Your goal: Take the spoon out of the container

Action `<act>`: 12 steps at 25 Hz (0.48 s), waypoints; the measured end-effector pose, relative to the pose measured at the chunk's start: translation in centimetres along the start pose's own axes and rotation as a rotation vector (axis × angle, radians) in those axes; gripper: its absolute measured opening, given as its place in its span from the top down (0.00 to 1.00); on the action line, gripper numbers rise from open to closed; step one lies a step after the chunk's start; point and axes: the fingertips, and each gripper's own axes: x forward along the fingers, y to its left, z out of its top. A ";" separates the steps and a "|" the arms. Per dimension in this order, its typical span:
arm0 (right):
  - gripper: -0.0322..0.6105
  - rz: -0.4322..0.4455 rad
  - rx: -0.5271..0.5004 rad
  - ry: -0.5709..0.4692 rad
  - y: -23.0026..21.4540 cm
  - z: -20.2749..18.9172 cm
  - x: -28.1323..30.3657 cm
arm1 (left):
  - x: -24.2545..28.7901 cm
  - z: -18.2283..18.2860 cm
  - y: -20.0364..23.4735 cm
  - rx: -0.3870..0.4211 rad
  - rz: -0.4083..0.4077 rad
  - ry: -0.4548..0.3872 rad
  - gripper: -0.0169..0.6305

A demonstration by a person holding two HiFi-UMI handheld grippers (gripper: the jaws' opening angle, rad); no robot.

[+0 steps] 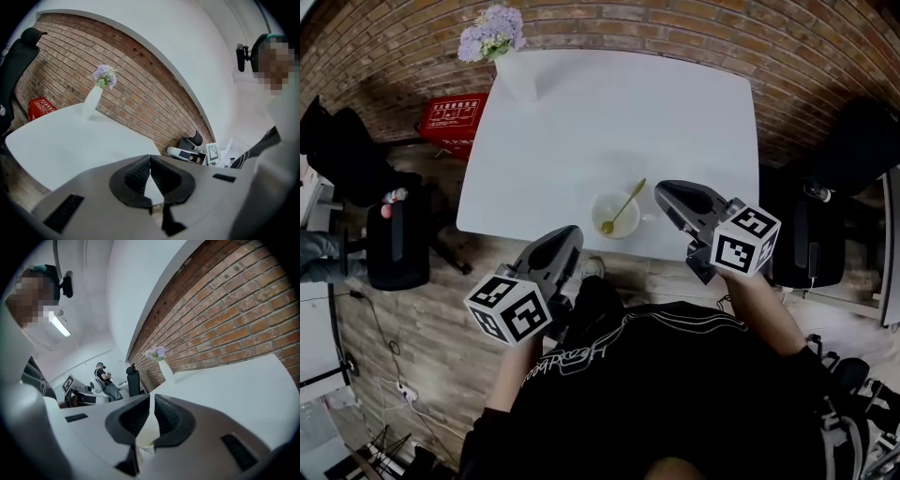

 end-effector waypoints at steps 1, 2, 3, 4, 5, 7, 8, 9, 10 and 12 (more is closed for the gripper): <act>0.95 -0.006 0.005 -0.004 -0.4 -0.1 0.2 | 0.2 0.1 0.3 0.002 0.001 0.009 0.97; 0.95 -0.010 0.011 -0.008 -0.7 -0.1 0.5 | 0.4 0.2 0.7 0.003 0.003 0.017 0.97; 0.94 -0.014 0.018 -0.011 -1.1 -0.3 0.7 | 0.6 0.2 1.0 0.002 0.006 0.023 0.97; 0.91 -0.019 0.023 -0.013 -1.5 -0.5 0.9 | 0.8 0.3 1.2 0.000 0.008 0.029 0.97; 0.83 -0.025 0.027 -0.014 -1.9 -0.6 1.1 | 1.0 0.3 1.5 -0.002 0.010 0.033 0.97; 0.79 -0.034 0.030 -0.019 -2.5 -1.0 1.5 | 1.3 0.2 1.8 -0.006 0.013 0.044 0.97; 0.77 -0.036 0.034 -0.020 -2.7 -1.2 1.7 | 1.4 0.2 2.0 -0.007 0.015 0.050 0.97; 0.77 -0.035 0.041 -0.019 -2.9 -1.5 2.0 | 1.4 0.1 2.3 -0.009 0.017 0.056 0.97; 0.76 -0.033 0.049 -0.016 -3.1 -1.8 2.3 | 1.5 0.1 2.5 -0.011 0.020 0.062 0.97; 0.75 -0.031 0.063 -0.011 -3.6 -2.3 2.9 | 1.6 -0.1 3.1 -0.018 0.028 0.069 0.97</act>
